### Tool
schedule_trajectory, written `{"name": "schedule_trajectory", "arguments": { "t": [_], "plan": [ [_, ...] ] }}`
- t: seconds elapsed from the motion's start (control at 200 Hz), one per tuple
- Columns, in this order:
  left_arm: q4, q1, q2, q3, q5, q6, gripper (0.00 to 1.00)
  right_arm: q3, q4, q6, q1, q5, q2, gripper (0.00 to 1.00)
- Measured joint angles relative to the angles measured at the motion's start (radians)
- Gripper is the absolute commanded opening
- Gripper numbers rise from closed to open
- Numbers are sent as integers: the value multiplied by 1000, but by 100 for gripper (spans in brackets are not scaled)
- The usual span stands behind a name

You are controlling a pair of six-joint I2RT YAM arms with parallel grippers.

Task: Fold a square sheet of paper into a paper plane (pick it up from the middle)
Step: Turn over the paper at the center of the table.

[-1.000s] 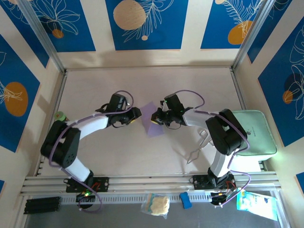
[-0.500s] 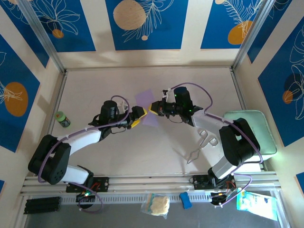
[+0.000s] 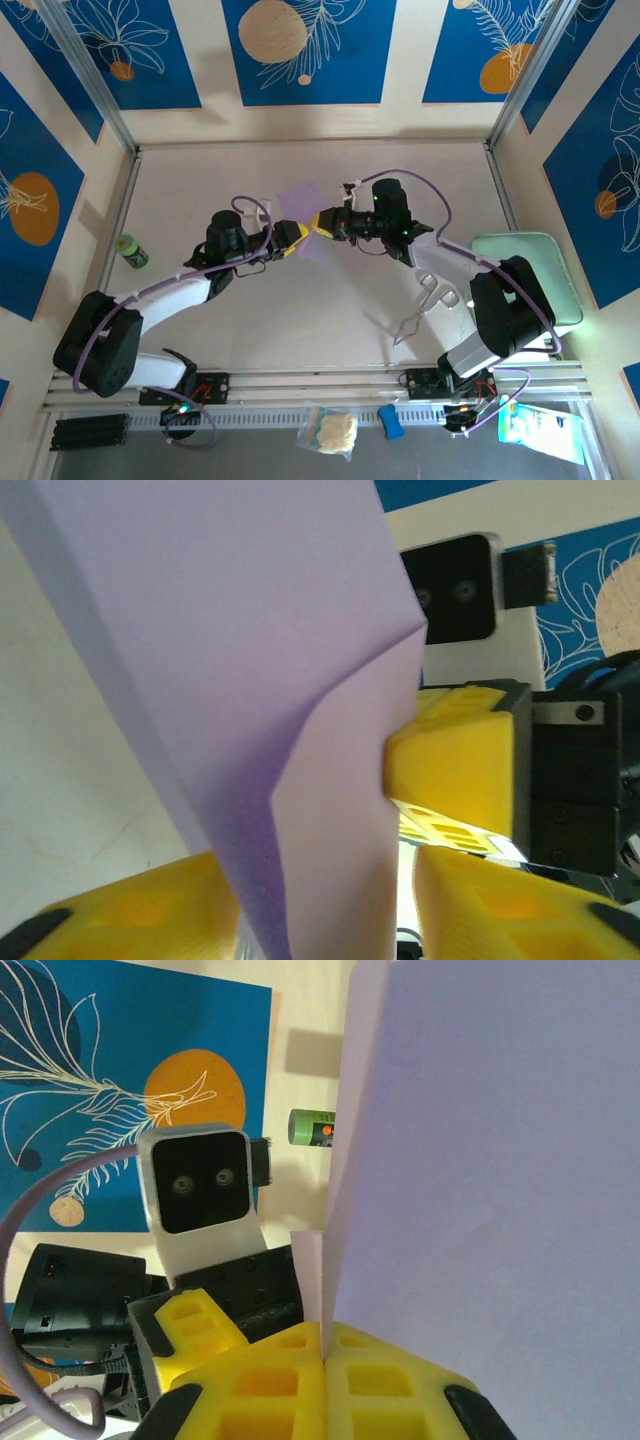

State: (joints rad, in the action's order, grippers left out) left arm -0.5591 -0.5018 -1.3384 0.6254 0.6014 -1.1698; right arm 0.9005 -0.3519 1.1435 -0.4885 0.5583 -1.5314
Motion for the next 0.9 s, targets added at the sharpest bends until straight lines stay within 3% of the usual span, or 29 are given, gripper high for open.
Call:
{"name": "schedule_trajectory", "arguments": {
  "t": [0.23, 0.42, 0.495, 0.69, 0.895],
  "plan": [
    [-3, 0, 22, -4, -13, 6, 21, -34, -10, 9, 5, 0, 2, 11],
    [83, 0, 24, 16, -34, 43, 7, -66, -11, -5, 16, -12, 10, 35],
    [168, 2, 32, 46, -48, 72, 6, -72, 13, -17, 33, -32, 27, 47],
    [460, 5, 48, 182, -147, 240, 3, -69, 202, -128, 87, -162, 137, 65],
    [901, -5, 9, 417, -430, 499, 5, -64, 413, -267, 113, -342, 200, 77]
  ]
}}
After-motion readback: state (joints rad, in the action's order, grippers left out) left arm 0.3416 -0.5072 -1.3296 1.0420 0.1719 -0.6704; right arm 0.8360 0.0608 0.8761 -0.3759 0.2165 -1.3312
